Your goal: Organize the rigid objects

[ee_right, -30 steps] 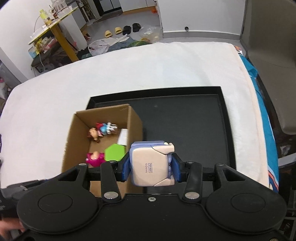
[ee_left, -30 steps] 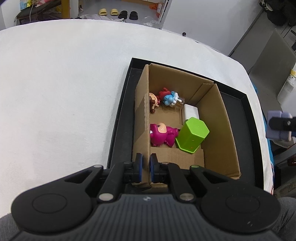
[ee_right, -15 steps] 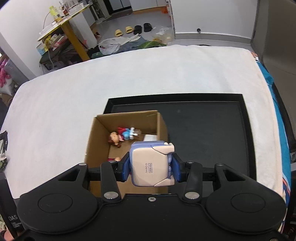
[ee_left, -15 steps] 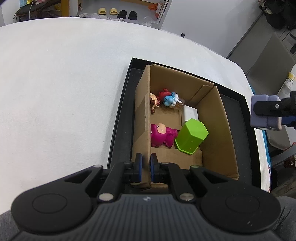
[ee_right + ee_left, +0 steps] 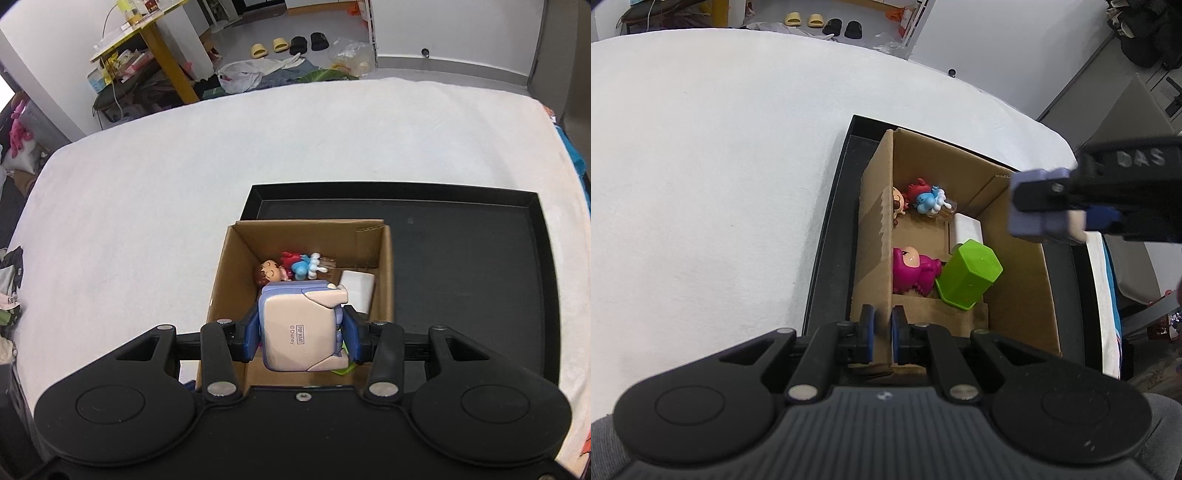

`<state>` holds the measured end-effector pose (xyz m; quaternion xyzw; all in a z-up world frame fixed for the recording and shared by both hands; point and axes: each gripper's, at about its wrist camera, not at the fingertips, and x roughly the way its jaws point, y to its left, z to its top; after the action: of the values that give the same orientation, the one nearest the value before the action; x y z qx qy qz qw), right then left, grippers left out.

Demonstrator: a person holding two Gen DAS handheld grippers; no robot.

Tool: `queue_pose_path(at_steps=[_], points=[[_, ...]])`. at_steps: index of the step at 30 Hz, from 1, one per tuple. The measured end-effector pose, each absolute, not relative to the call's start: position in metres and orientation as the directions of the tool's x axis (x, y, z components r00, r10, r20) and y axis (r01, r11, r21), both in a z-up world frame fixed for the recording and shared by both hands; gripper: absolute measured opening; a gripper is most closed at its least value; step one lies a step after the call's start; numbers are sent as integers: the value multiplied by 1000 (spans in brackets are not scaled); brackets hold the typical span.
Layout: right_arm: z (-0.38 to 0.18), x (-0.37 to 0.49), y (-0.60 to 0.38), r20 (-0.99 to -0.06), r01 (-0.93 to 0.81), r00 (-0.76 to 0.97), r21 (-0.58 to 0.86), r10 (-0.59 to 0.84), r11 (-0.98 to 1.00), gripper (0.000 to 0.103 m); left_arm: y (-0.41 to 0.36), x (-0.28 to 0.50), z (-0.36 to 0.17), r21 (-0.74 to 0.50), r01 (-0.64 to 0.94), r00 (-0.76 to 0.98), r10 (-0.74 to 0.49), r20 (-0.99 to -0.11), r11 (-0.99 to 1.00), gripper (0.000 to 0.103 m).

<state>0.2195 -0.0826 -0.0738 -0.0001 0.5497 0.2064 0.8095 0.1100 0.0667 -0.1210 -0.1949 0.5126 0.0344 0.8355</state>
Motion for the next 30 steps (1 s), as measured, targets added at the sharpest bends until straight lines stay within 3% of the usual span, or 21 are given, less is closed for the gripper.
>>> queue_pose_path(at_steps=[5,6,7,9,14,16,30], points=[[-75,224,-70,-880,-327,331,232,341,916,44,68,111,-121,-295,-254,470,-149,-870,921,8],[-75,226,-70,-875,-321,335,241,348,916,47,68,112,-121,-293,-254,469,-148,-871,922,8],[-76,228,-71,-877,-307,331,250,349,918,61,68,112,-121,-291,-254,469,-146,-871,922,8],[-76,231,-80,-876,-259,339,264,344,929,71,68,113,-123,-296,-256,465,-151,-872,920,8],[-68,227,-102,-860,-225,363,292,358,930,74,69,113,-122,-304,-266,471,-152,-869,915,7],[-66,224,-111,-858,-221,366,297,362,929,81,68,113,-122,-293,-265,468,-144,-872,919,7],[-54,198,-156,-863,-212,374,278,340,937,84,67,120,-120,-262,-310,448,-102,-888,914,7]])
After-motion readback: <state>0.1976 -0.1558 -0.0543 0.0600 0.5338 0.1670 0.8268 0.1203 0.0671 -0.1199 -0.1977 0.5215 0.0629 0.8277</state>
